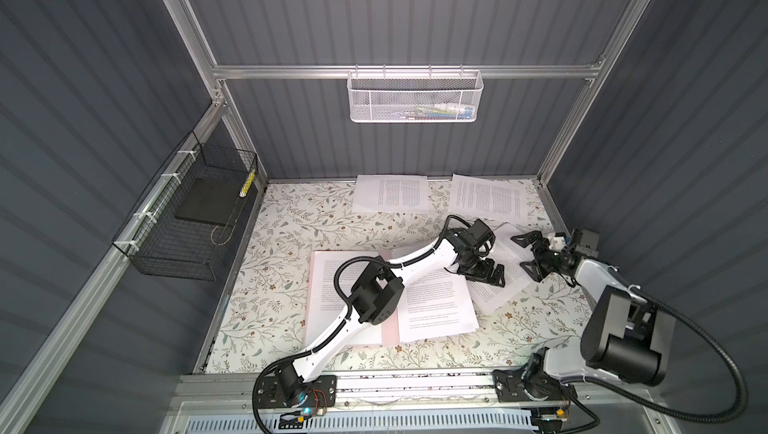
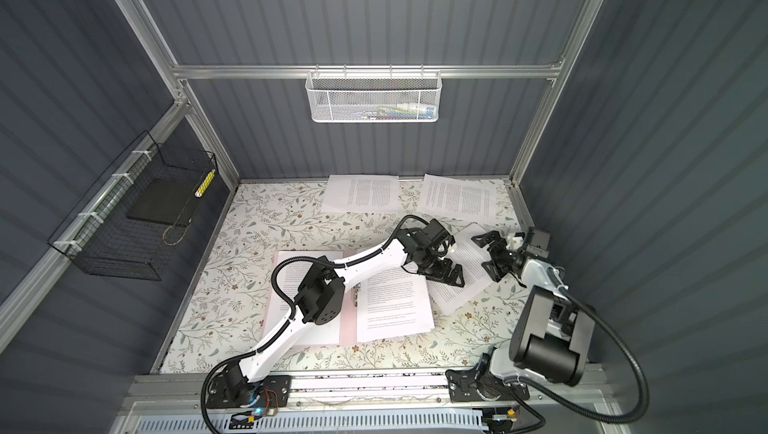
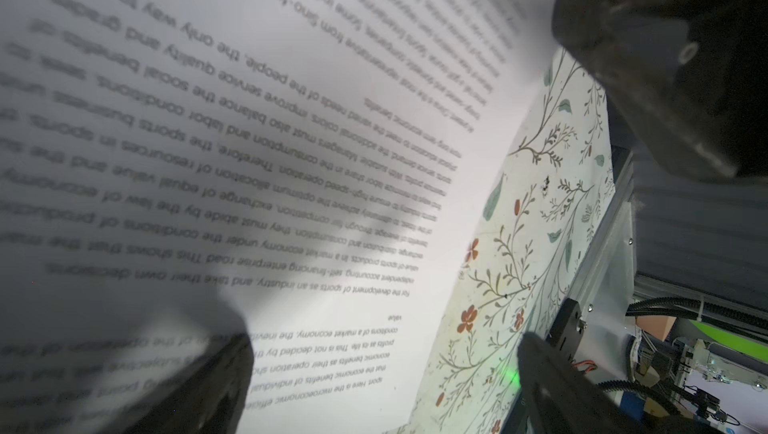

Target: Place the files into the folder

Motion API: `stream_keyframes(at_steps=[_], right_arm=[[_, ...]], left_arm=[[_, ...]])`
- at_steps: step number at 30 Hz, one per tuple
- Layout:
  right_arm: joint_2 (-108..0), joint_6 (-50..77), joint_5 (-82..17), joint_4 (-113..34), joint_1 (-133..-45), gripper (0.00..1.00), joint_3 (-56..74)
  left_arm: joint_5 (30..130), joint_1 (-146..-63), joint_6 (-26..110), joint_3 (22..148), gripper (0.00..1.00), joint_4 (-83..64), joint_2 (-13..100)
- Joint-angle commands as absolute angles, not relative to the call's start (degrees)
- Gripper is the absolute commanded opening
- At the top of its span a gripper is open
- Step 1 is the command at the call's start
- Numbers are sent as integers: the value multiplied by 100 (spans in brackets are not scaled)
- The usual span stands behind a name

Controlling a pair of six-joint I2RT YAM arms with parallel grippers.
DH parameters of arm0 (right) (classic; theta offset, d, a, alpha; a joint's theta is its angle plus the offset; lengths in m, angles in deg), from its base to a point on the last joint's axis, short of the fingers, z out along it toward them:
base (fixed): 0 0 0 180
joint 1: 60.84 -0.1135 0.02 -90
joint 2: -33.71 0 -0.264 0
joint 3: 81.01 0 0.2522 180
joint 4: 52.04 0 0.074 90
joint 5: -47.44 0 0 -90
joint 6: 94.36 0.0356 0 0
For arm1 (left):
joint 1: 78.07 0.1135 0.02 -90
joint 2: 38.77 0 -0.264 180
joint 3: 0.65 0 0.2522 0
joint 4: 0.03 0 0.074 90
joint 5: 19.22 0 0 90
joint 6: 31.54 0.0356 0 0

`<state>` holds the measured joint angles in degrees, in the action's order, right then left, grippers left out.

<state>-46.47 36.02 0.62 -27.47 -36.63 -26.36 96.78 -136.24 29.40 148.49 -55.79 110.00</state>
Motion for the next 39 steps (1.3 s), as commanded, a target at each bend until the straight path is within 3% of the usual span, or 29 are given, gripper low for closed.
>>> stream_keyframes(at_steps=[1,7,19,29,39], right_arm=[[-4438,3938,244,-3064,-3680,99,-3204],[-3542,3376,-1559,-2209,-3436,99,-2764],[-6527,2609,-2607,-736,-3381,99,-71],[-7755,2464,-2493,-367,-3384,99,688],[-8118,2497,-2200,-18,-3798,99,1042]], left_arm=[[9787,-13625,3025,14823,100,-5774,11293],[9722,-13617,3101,14610,99,-5790,11187],[9004,-13359,3081,14740,99,-6272,11137],[9068,-13307,3132,14750,99,-6302,11156],[9237,-13301,3174,14908,99,-6279,11204]])
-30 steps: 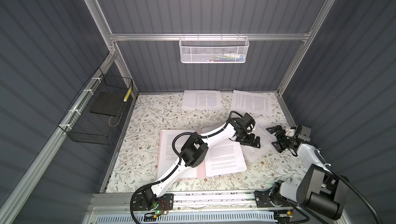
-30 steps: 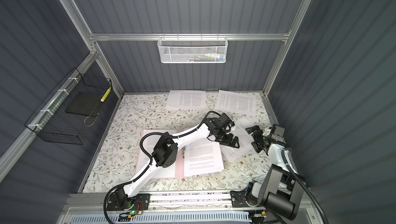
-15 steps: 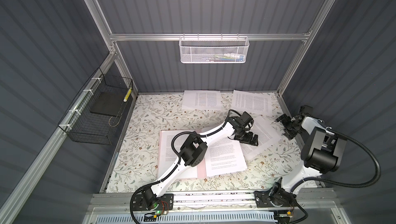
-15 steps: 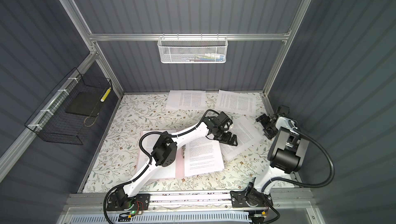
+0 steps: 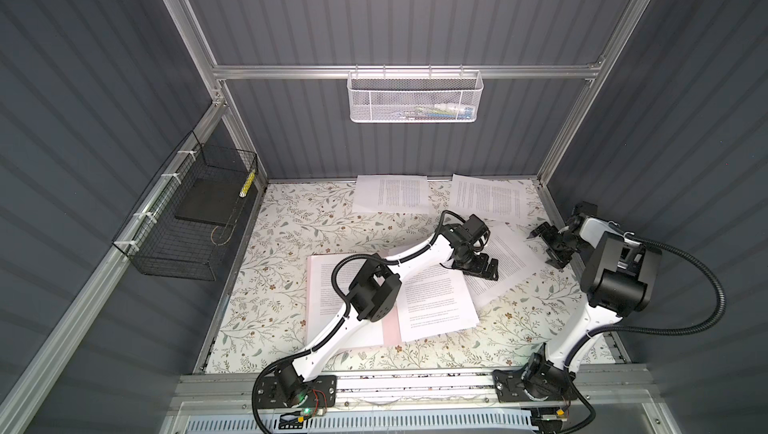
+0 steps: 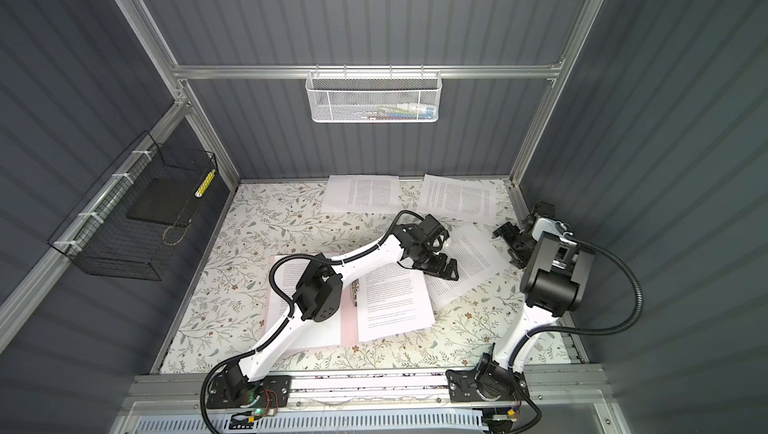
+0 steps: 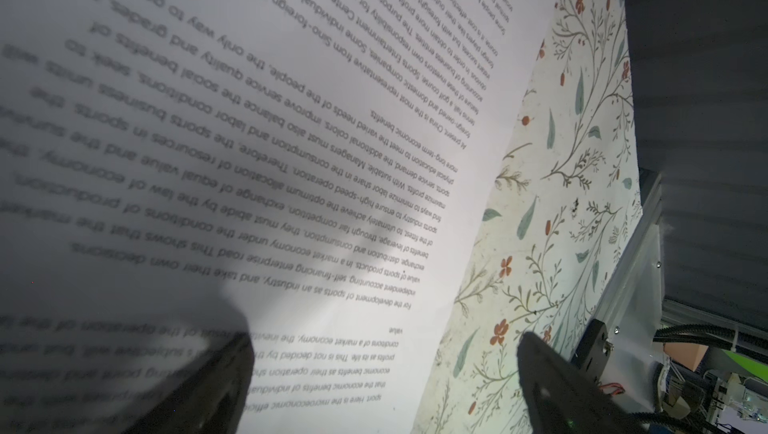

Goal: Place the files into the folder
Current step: 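Hold the sheet with the left gripper while the right gripper hovers beside it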

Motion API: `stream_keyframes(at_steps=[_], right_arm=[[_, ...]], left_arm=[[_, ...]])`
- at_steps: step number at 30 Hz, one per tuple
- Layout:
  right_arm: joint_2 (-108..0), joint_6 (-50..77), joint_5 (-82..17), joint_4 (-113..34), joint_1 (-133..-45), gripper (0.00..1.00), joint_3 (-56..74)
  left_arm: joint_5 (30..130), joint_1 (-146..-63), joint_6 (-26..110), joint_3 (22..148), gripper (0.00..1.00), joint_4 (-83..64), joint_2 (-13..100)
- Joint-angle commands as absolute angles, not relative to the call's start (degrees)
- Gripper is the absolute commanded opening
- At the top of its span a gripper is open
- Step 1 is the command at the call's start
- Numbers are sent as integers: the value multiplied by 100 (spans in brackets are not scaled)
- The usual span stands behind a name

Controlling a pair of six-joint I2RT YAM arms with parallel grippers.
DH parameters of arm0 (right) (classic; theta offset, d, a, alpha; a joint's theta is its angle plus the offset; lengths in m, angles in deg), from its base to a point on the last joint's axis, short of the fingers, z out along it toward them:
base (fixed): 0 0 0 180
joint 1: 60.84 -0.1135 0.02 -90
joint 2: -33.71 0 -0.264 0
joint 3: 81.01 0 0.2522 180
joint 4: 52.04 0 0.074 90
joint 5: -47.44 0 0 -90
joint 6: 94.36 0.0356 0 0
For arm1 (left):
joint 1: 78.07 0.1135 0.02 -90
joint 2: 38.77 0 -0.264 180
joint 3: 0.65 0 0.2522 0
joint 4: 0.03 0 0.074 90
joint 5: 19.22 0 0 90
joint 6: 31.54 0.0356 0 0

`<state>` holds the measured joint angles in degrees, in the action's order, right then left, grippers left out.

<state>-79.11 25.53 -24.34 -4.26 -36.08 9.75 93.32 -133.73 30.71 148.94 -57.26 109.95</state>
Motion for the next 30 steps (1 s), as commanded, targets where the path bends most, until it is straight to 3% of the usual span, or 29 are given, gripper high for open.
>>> stream_keyframes(at_steps=[1,12,16,19,23,30], right_arm=[[-8091,2475,-2234,4,-3860,99,1033],[-7865,2567,-1357,-366,-4186,99,385],[-7274,2640,-1748,-593,-3850,99,104],[-7305,2549,-1488,-352,-3556,99,296],[-7053,2665,-2580,-300,-3497,99,205],[-7493,2887,-2401,-305,-3237,99,386]], left_arm=[[9236,-13300,3172,14913,99,-6274,11193],[9404,-13269,3196,14987,100,-6240,11240],[9416,-13247,3216,14905,99,-6248,11208],[9418,-13231,3221,14773,99,-6162,11134],[9468,-13212,3192,14801,99,-6143,11162],[9502,-13212,3191,14688,99,-6128,11109]])
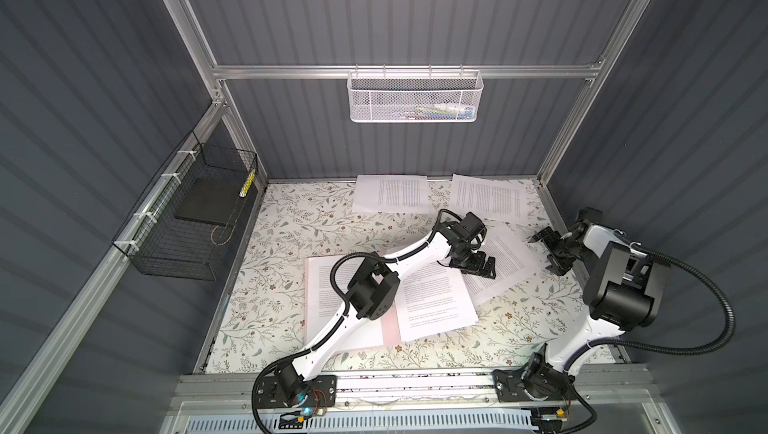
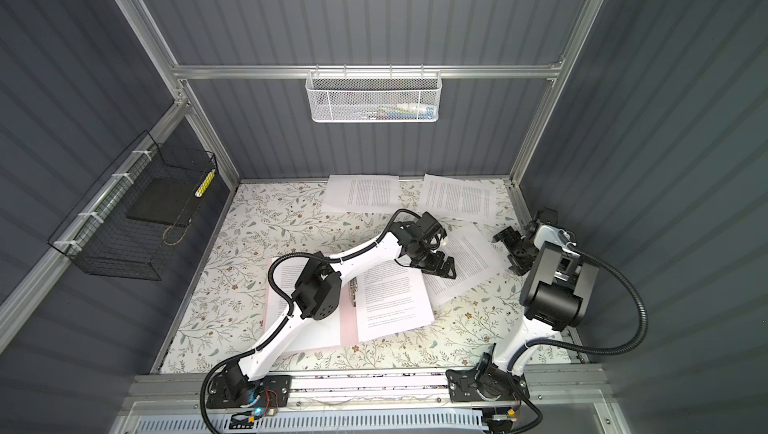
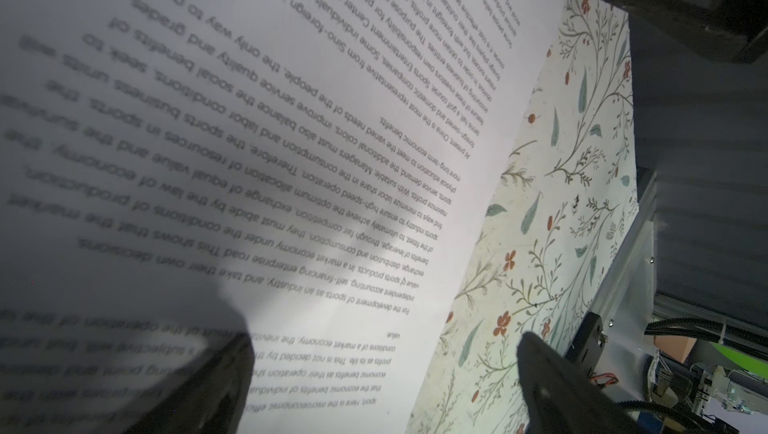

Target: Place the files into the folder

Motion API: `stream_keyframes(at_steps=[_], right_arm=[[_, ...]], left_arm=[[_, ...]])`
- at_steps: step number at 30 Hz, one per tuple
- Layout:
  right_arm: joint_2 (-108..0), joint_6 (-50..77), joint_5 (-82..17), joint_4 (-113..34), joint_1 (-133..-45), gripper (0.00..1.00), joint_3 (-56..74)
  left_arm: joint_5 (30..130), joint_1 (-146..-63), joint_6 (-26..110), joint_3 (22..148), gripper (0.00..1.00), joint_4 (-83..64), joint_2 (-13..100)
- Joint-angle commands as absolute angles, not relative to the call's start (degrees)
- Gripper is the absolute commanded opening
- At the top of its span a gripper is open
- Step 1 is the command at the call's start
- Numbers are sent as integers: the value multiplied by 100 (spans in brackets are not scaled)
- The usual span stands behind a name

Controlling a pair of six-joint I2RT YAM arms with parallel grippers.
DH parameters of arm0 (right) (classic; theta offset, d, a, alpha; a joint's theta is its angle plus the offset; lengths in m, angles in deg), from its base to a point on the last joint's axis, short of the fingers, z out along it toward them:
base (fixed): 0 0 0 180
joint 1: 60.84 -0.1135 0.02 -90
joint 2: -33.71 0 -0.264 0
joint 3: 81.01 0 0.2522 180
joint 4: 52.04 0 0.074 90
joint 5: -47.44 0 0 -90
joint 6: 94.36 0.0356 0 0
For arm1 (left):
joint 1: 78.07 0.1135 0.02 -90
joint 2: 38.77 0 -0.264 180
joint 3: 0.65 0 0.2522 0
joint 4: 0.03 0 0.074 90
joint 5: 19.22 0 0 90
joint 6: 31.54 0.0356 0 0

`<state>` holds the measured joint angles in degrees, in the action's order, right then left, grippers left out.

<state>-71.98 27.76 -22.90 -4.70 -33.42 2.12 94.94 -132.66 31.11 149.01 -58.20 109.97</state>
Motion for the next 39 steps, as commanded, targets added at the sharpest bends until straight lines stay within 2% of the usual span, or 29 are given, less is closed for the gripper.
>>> stream_keyframes(at_steps=[1,12,22,34,39], right_arm=[[-7610,2875,-2497,-188,-3236,99,519],[-7884,2896,-2427,116,-3411,99,642],[-7678,2664,-2649,313,-4025,99,324],[-7439,3046,-1643,-277,-4537,99,-326],[-7089,3030,-1982,-389,-4523,99,-460]], left_arm=[[9496,-13212,3199,14652,99,-6112,11077],[9544,-13204,3173,14685,99,-6063,11082],[9627,-13208,3182,14838,99,-6079,11129],[9772,-13202,3183,14971,99,-6073,11262],[9801,-13157,3186,14921,99,-6095,11276]])
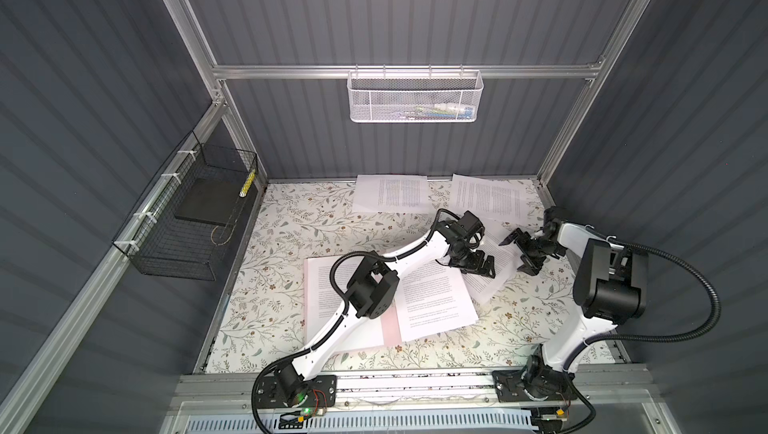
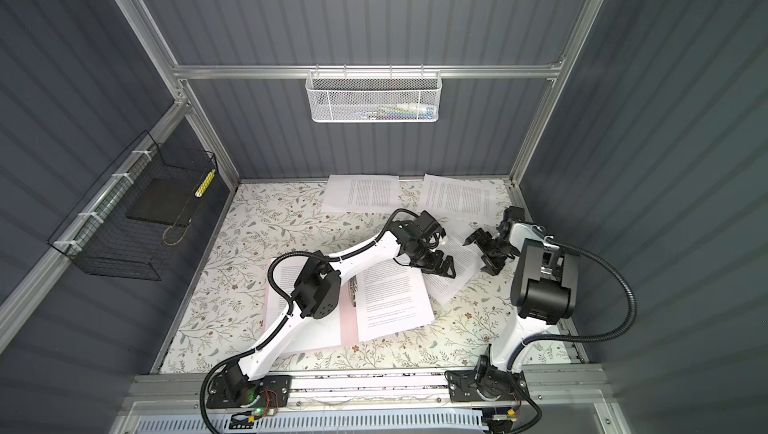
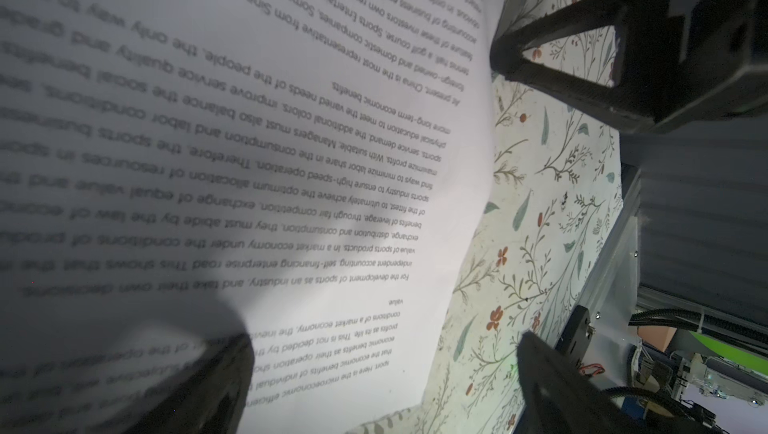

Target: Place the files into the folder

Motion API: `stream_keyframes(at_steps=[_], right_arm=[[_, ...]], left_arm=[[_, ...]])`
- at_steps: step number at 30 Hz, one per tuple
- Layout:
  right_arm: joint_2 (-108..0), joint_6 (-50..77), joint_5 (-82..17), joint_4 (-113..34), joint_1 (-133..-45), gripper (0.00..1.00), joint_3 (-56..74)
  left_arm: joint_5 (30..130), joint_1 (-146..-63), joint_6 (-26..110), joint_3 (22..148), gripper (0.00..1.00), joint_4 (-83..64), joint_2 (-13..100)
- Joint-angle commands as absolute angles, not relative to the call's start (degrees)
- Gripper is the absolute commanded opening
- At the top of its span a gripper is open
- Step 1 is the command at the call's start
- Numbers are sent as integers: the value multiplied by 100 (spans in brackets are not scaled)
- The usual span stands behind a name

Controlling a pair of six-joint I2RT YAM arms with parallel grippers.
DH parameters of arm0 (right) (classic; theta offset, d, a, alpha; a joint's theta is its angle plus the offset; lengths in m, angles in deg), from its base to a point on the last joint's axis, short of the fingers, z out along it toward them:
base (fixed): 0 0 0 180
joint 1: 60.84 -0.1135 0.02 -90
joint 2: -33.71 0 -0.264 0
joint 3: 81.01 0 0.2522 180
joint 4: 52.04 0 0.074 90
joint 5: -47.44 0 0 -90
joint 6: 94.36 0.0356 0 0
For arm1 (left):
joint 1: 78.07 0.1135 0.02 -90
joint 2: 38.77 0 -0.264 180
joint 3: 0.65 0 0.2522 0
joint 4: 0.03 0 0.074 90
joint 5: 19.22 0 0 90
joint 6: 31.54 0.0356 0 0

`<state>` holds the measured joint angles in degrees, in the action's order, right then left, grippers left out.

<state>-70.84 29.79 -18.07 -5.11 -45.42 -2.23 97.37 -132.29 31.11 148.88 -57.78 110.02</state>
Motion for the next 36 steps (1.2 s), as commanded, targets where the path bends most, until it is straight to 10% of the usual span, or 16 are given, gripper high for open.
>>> stream_keyframes(at_steps=[1,36], right_arm=[[-7028,2980,-1994,-413,-4407,99,-399],[-9195,1955,-2882,1574,-4574,99,2762]], left_arm=[[9803,-13143,3192,14844,99,-6061,11237],[9655,-13055,3394,14544,99,-6259,10976]])
